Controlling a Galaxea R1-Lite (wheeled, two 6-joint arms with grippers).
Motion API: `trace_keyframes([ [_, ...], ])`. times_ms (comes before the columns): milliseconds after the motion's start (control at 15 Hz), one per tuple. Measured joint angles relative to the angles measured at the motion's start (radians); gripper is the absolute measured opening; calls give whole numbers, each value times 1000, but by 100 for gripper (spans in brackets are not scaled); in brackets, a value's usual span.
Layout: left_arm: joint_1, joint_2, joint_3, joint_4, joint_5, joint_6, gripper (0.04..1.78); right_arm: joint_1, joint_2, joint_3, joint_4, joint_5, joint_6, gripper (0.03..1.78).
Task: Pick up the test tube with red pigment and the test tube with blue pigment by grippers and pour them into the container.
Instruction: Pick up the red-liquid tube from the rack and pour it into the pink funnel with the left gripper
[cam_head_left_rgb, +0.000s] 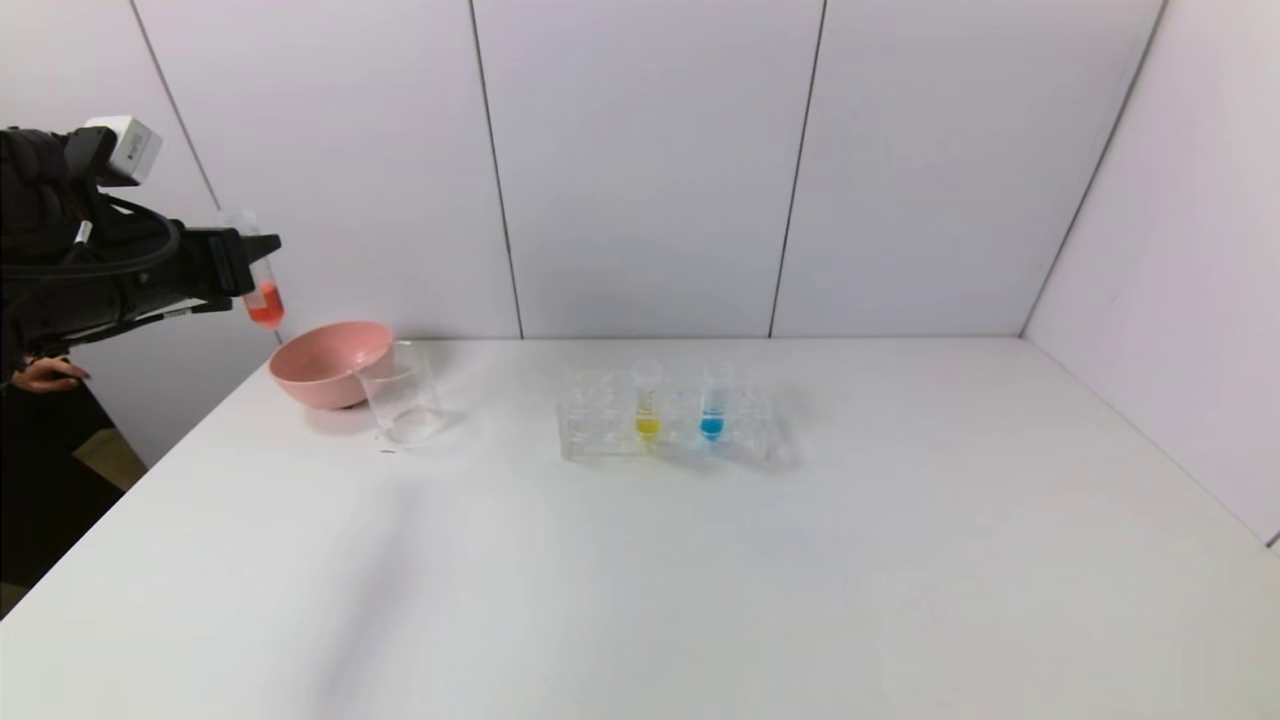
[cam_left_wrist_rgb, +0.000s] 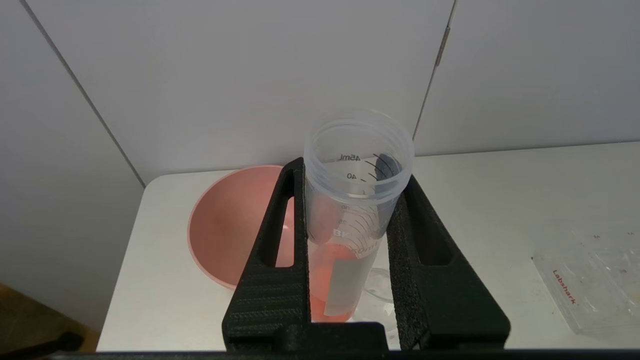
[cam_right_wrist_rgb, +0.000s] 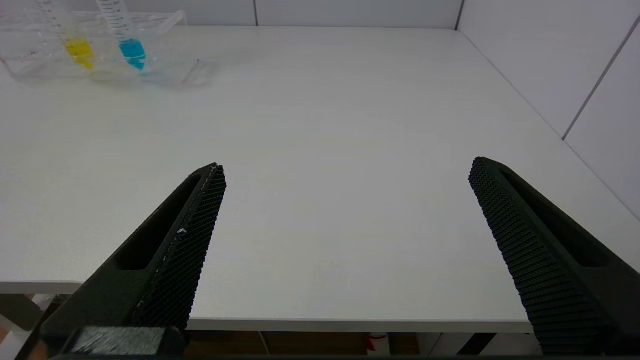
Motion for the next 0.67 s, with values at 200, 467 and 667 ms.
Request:
trace_keyframes([
  [200,3,3,3,5,-2,14,46,0,0,0,0,0,0,177],
  [467,15,22,3,7,-44,67,46,0,0,0,0,0,0,177],
  [667,37,29,-14,78,-67,153,46,0,0,0,0,0,0,177],
])
